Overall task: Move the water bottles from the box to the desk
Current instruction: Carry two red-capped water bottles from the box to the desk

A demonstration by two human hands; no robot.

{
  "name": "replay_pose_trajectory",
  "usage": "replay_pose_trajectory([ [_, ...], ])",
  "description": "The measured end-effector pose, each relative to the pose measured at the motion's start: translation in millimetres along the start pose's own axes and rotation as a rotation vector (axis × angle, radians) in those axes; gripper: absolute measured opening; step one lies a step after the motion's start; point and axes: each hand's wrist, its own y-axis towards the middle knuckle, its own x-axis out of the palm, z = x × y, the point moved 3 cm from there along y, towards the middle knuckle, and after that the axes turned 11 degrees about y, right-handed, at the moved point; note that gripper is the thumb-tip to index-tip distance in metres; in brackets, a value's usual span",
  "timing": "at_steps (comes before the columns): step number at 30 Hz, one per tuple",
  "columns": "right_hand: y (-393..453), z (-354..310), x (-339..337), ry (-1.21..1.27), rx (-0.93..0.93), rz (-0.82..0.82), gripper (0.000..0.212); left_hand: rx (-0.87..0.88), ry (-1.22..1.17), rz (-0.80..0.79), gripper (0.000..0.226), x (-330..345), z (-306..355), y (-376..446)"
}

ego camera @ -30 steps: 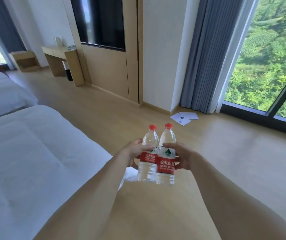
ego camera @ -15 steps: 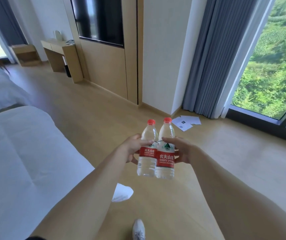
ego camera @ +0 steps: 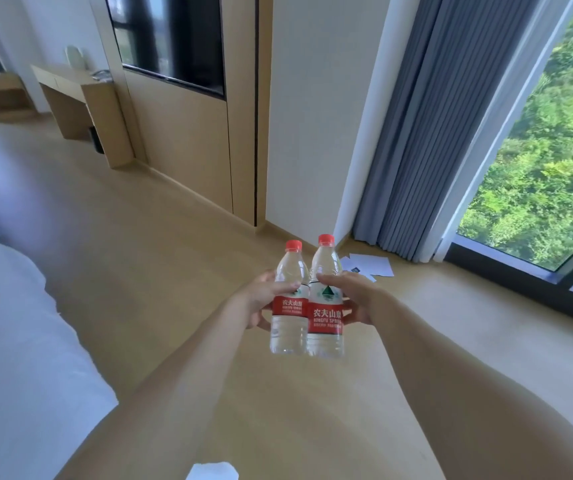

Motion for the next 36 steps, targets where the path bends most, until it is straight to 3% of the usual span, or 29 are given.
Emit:
replay_pose_trajectory([
  [4, 51.6, -41.5, 24.8, -0.025, 0.001, -0.064, 0.045, -0.008, -0.013, 0.079, 0.061, -43.8, 24.5, 31.2],
  [13, 166.6, -121.6, 108.0, -0.093, -0.008, -0.266, 0.049, -0.035, -0.061, 0.330, 0.046, -153.0, 54.8, 79.9],
  [20, 272.1, -179.3, 172.2, -0.160, 0.016, -0.442, 0.051, -0.084, -0.136, 0.525, 0.056, -230.1, 75.0, 134.4],
  [27, 354.2, -247.0, 227.5, -0.232, 0.015, -0.608, 0.041, -0.102, -0.239, 0.662, 0.048, -293.5, 108.0, 178.1],
  [36, 425.2, -286.5, 307.1, -0.335, 0.028, -0.742, 0.043, -0.136, -0.300, 0.758, 0.046, -371.6, 110.3, 215.3],
])
